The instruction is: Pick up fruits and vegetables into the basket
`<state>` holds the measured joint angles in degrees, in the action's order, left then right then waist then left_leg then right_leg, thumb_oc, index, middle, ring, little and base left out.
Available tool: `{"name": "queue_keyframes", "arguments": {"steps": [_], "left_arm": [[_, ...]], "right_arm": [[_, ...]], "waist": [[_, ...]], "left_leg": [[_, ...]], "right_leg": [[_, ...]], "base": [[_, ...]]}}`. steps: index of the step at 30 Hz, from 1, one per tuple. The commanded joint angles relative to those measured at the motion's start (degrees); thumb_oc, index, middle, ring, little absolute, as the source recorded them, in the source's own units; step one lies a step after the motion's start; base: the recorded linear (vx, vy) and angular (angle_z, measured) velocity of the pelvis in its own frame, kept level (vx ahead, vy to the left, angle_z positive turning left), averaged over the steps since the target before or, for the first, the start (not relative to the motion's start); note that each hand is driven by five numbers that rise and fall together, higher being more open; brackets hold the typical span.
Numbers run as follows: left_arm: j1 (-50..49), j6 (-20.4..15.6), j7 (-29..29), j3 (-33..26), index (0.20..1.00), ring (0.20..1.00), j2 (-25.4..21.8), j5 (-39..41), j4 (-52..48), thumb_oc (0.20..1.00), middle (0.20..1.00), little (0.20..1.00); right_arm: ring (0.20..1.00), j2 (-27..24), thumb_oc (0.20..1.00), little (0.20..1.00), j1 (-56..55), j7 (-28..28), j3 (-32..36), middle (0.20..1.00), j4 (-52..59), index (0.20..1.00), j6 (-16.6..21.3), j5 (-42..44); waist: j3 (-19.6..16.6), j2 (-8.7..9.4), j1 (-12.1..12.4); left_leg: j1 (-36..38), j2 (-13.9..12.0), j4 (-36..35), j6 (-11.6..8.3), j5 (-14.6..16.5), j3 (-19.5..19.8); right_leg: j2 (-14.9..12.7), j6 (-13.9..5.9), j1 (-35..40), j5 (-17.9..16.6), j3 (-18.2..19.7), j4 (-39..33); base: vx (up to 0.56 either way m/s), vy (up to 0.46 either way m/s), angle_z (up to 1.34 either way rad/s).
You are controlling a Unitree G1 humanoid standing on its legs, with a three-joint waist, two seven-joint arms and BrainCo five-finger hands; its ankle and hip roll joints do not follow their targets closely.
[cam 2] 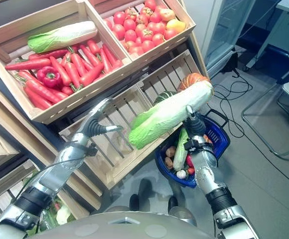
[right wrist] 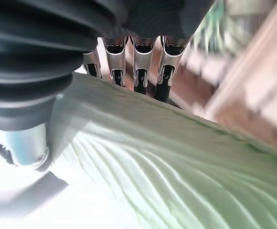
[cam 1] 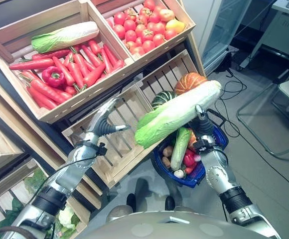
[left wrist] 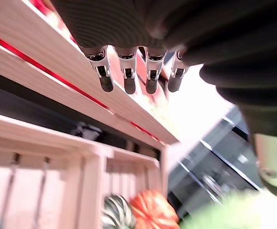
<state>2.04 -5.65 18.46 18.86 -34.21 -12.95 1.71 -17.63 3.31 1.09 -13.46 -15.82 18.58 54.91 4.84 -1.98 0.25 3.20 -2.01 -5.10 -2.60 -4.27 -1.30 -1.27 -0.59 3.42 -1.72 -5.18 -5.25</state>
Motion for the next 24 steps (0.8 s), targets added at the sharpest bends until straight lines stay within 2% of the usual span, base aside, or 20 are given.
{"name": "queue_keyframes", "arguments": {"steps": [1, 4, 9, 10, 13, 16, 18, 22, 24], "left_arm": [[3.8, -1.7, 7.2, -4.4, 1.000, 1.000, -0.5, 0.3, 1.1, 1.000, 1.000, 1.000], [5.7, -2.4, 10.4, -5.3, 1.000, 1.000, -0.3, 1.0, 2.0, 1.000, 1.000, 1.000], [10.0, -1.8, 14.2, -5.0, 1.000, 1.000, -0.1, 2.5, 1.7, 1.000, 1.000, 1.000], [11.0, -1.8, 15.0, -4.7, 1.000, 1.000, -0.1, 3.0, 1.8, 1.000, 1.000, 1.000], [14.9, -2.1, 18.0, -3.0, 1.000, 1.000, 0.1, 4.6, 2.4, 1.000, 1.000, 1.000], [17.9, -1.7, 19.1, -1.1, 1.000, 1.000, 0.3, 5.5, 2.8, 1.000, 1.000, 1.000], [18.9, -1.6, 19.3, -0.4, 1.000, 1.000, 0.3, 5.7, 3.2, 1.000, 1.000, 1.000], [22.6, -1.0, 19.5, 2.2, 1.000, 1.000, 1.1, 6.4, 4.7, 1.000, 1.000, 1.000], [23.9, -1.2, 19.5, 3.3, 1.000, 1.000, 1.5, 6.8, 4.8, 1.000, 1.000, 1.000]], "right_arm": [[0.200, 1.2, 0.200, 0.200, 4.0, -2.9, 3.4, 0.200, 0.8, 0.200, 7.5, -1.6], [0.200, 0.2, 0.200, 0.200, 6.7, -7.4, 5.3, 0.200, -2.6, 0.200, 10.2, -2.7], [0.200, -2.5, 0.200, 0.200, 13.0, -12.2, 8.3, 0.200, -8.6, 0.200, 12.3, -3.3], [0.200, -3.1, 0.200, 0.200, 14.5, -13.5, 8.7, 0.200, -9.8, 0.200, 12.5, -3.9], [0.200, -5.5, 0.200, 0.200, 20.1, -19.2, 10.2, 0.200, -14.4, 0.200, 14.0, -6.2], [0.200, -7.4, 0.200, 0.200, 24.4, -24.1, 10.9, 0.200, -16.6, 0.200, 13.7, -7.7], [0.200, -8.1, 0.200, 0.200, 26.0, -25.4, 11.2, 0.200, -17.6, 0.200, 13.1, -7.8], [0.200, -10.4, 0.200, 0.200, 31.7, -24.9, 12.1, 0.200, -23.1, 0.200, 11.8, -4.9], [0.200, -11.6, 0.200, 0.200, 34.1, -25.4, 12.0, 0.200, -25.4, 0.200, 10.8, -5.0]], "waist": [[3.2, 2.22, 0.3], [6.7, 1.98, 0.4], [12.7, 1.14, 1.0], [13.8, 0.97, 1.0], [18.6, 0.78, 1.4], [21.6, 0.79, 1.6], [22.4, 0.77, 1.6], [24.9, 0.15, 1.9], [25.0, -0.23, 2.2]], "left_leg": [[-1.3, 2.8, 0.3, 3.39, 4.4, -0.2], [-3.5, 2.8, 1.7, 3.34, 4.5, 0.1], [-7.9, 3.3, 5.2, 2.94, 4.6, 0.4], [-9.0, 3.5, 6.6, 2.74, 4.7, 0.2], [-16.5, 3.7, 16.6, 1.42, 6.1, -0.1], [-23.7, 3.7, 25.1, 0.06, 7.8, 0.4], [-26.1, 3.5, 28.1, -0.14, 8.7, 0.3], [-32.8, 3.8, 34.7, 0.06, 11.0, 0.2], [-35.6, 4.4, 36.6, 0.19, 11.4, 0.0]], "right_leg": [[-1.3, -3.52, -2.3, 0.4, 0.6, 2.7], [-1.1, -3.07, -4.9, 1.4, 0.5, 5.6], [-0.7, -2.28, -8.9, 2.5, -0.7, 9.8], [-0.7, -2.09, -9.8, 2.7, -1.0, 10.8], [-1.4, -1.17, -15.2, 4.1, -2.7, 17.9], [-2.1, -0.53, -20.1, 5.7, -3.6, 23.9], [-2.2, -0.29, -21.9, 6.4, -3.5, 26.0], [-2.5, 0.31, -28.2, 8.2, -3.3, 32.4], [-2.7, 0.30, -31.1, 8.4, -3.5, 34.5]], "base": [[-0.15, -0.035, 0.00], [-0.16, -0.042, 0.00], [-0.19, -0.047, 0.00], [-0.25, -0.055, 0.02], [-0.24, -0.064, 0.06], [-0.18, -0.056, 0.16], [-0.10, -0.037, 0.19], [-0.11, -0.027, 0.13], [-0.07, -0.009, 0.25]]}}
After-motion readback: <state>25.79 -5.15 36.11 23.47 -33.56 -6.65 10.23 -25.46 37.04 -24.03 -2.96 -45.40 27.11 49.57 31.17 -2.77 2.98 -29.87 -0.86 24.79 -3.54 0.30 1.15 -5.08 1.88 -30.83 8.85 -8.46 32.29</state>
